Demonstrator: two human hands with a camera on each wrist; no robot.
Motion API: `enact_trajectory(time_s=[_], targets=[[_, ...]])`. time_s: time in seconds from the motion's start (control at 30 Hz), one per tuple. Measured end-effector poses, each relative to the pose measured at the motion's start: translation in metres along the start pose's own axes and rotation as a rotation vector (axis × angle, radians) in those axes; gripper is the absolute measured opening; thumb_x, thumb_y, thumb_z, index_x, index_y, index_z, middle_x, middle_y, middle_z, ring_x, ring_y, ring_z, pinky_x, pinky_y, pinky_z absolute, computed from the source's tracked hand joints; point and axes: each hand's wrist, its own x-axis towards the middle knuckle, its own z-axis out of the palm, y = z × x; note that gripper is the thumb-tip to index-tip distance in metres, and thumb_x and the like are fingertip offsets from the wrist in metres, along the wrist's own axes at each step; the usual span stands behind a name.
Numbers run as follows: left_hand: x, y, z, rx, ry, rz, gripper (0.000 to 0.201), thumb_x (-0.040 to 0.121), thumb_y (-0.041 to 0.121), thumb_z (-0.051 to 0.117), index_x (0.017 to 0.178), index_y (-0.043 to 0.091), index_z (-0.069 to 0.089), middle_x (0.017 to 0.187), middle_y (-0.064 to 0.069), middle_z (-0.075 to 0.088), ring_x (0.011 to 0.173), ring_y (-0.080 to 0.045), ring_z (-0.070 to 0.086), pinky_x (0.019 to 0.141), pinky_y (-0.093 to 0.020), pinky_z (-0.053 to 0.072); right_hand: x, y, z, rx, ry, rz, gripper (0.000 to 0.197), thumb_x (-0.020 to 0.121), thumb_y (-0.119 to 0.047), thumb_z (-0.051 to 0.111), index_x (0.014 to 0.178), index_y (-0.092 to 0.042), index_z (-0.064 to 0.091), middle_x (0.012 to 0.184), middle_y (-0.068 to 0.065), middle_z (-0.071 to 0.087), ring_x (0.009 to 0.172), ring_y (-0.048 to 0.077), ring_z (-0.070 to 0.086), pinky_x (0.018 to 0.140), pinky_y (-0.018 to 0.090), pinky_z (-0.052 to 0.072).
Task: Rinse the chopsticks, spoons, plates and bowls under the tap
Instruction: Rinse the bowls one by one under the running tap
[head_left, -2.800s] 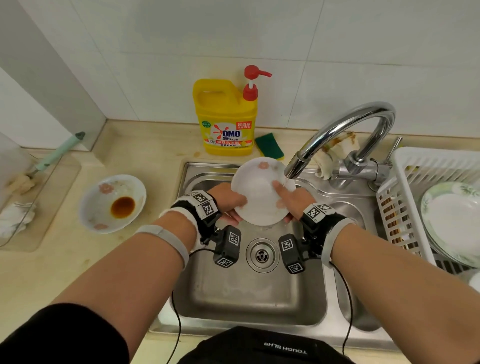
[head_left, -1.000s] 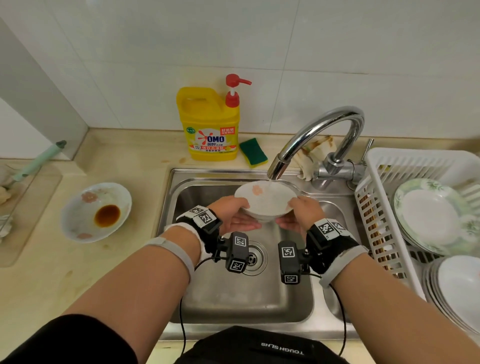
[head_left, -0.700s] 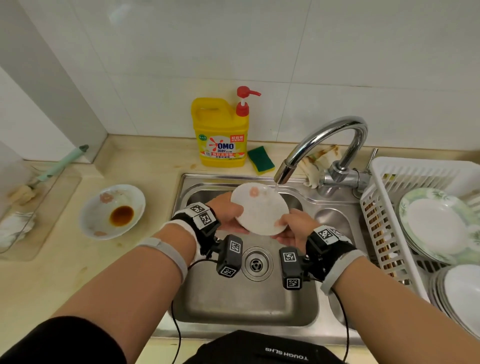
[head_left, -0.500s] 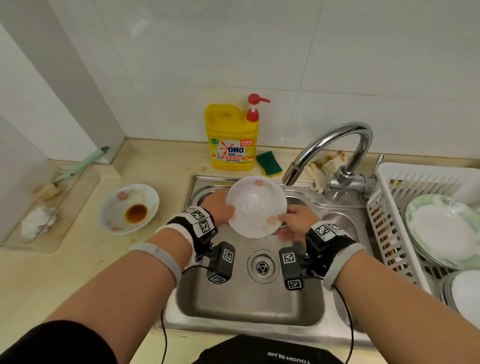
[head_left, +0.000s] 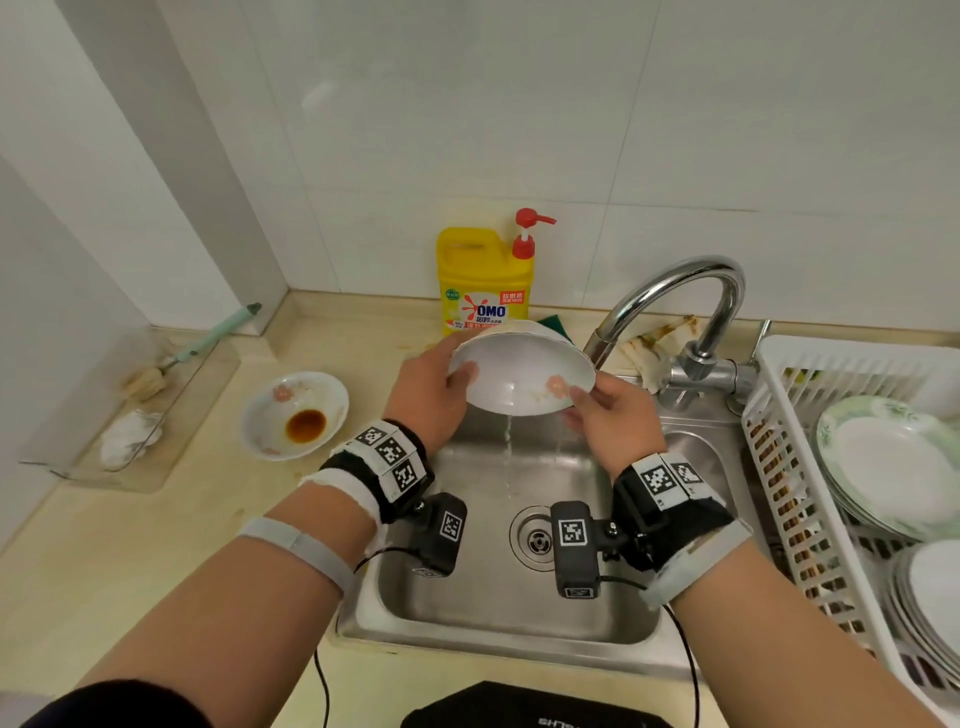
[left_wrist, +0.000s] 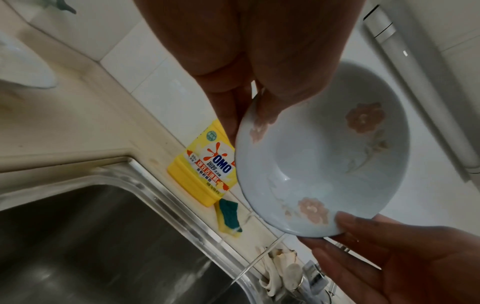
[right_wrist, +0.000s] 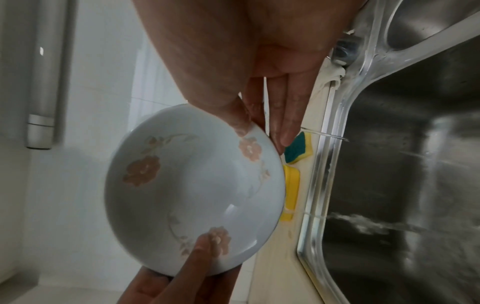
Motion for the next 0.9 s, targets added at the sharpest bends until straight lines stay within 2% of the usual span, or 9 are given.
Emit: enact_trajectory(time_s=[0.13, 0.23, 0.3, 0.4, 0.43, 0.53, 0.67, 0.8, 0.9], targets=[[-0.005, 0.005, -0.001, 0.012, 0.04, 0.02, 0.043, 0.102, 0.018, 0.056, 0.143, 0.028, 0.056, 0.127, -0.004, 0.069, 0.117, -0.02, 0.06, 0.086, -0.01, 0.032, -0.008, -0.012, -0.008, -0.05, 0.029, -0.084, 0.017, 0.095, -0.033, 0.068, 0.086, -0.046, 0.072, 0.086, -0.002, 0.079, 0.086, 0.018, 0.075, 0.093, 0.049, 0.058], [-0.007, 0.009, 0.0, 0.006, 0.053, 0.028, 0.04, 0.101, 0.018, 0.059, 0.14, 0.024, 0.059, 0.122, -0.006, 0.071, 0.11, -0.02, 0.061, 0.078, -0.006, 0.029, -0.011, -0.011, -0.013, -0.088, 0.046, -0.13, 0.007, 0.092, -0.046, 0.068, 0.095, -0.05, 0.074, 0.086, -0.004, 0.079, 0.086, 0.019, 0.075, 0.09, 0.05, 0.058], [-0.007, 0.011, 0.001, 0.004, 0.05, 0.035, 0.04, 0.101, 0.019, 0.059, 0.141, 0.024, 0.059, 0.123, -0.006, 0.071, 0.111, -0.021, 0.062, 0.078, -0.005, 0.029, -0.013, -0.009, -0.015, -0.099, 0.065, -0.15, 0.016, 0.089, -0.055, 0.065, 0.101, -0.051, 0.074, 0.085, -0.002, 0.078, 0.085, 0.021, 0.075, 0.089, 0.05, 0.058], [-0.008, 0.013, 0.002, 0.021, 0.051, 0.055, 0.041, 0.102, 0.022, 0.059, 0.142, 0.028, 0.057, 0.126, -0.003, 0.07, 0.115, -0.021, 0.062, 0.084, -0.008, 0.033, -0.015, -0.006, -0.019, -0.078, 0.076, -0.168, 0.042, 0.079, -0.067, 0.059, 0.107, -0.042, 0.076, 0.085, 0.006, 0.077, 0.085, 0.025, 0.075, 0.089, 0.051, 0.058], [-0.009, 0.015, 0.003, 0.024, 0.052, 0.068, 0.042, 0.102, 0.023, 0.059, 0.143, 0.029, 0.057, 0.126, -0.002, 0.07, 0.116, -0.02, 0.063, 0.086, -0.011, 0.035, -0.015, -0.006, -0.02, -0.059, 0.08, -0.172, 0.045, 0.076, -0.069, 0.058, 0.107, -0.042, 0.077, 0.085, 0.006, 0.078, 0.085, 0.025, 0.075, 0.089, 0.051, 0.058], [-0.008, 0.016, 0.003, 0.029, 0.058, 0.111, 0.04, 0.102, 0.023, 0.058, 0.14, 0.031, 0.059, 0.123, 0.0, 0.072, 0.112, -0.019, 0.064, 0.085, -0.014, 0.037, -0.014, -0.005, -0.022, -0.046, 0.098, -0.187, 0.047, 0.08, -0.068, 0.061, 0.111, -0.037, 0.077, 0.086, 0.006, 0.078, 0.085, 0.023, 0.074, 0.092, 0.05, 0.057], [-0.006, 0.015, 0.003, 0.014, 0.076, 0.162, 0.039, 0.102, 0.022, 0.057, 0.139, 0.031, 0.06, 0.123, -0.002, 0.072, 0.111, -0.022, 0.066, 0.089, -0.022, 0.044, -0.013, -0.005, -0.022, -0.04, 0.102, -0.165, 0.034, 0.091, -0.052, 0.07, 0.119, -0.032, 0.075, 0.086, 0.0, 0.078, 0.087, 0.023, 0.072, 0.095, 0.047, 0.056], [-0.003, 0.014, 0.002, 0.004, 0.084, 0.188, 0.037, 0.102, 0.026, 0.057, 0.138, 0.033, 0.06, 0.123, 0.0, 0.072, 0.112, -0.02, 0.065, 0.088, -0.021, 0.044, -0.014, -0.005, -0.021, -0.002, 0.114, -0.154, 0.038, 0.09, -0.056, 0.071, 0.121, -0.035, 0.074, 0.091, -0.005, 0.079, 0.094, 0.017, 0.074, 0.098, 0.045, 0.056], [0.0, 0.014, 0.002, 0.005, 0.083, 0.206, 0.038, 0.102, 0.026, 0.057, 0.139, 0.035, 0.06, 0.124, 0.002, 0.071, 0.111, -0.019, 0.065, 0.088, -0.02, 0.043, -0.015, -0.005, -0.019, 0.036, 0.136, -0.159, 0.039, 0.086, -0.06, 0.072, 0.119, -0.038, 0.074, 0.093, 0.006, 0.078, 0.098, 0.03, 0.073, 0.094, 0.052, 0.057]])
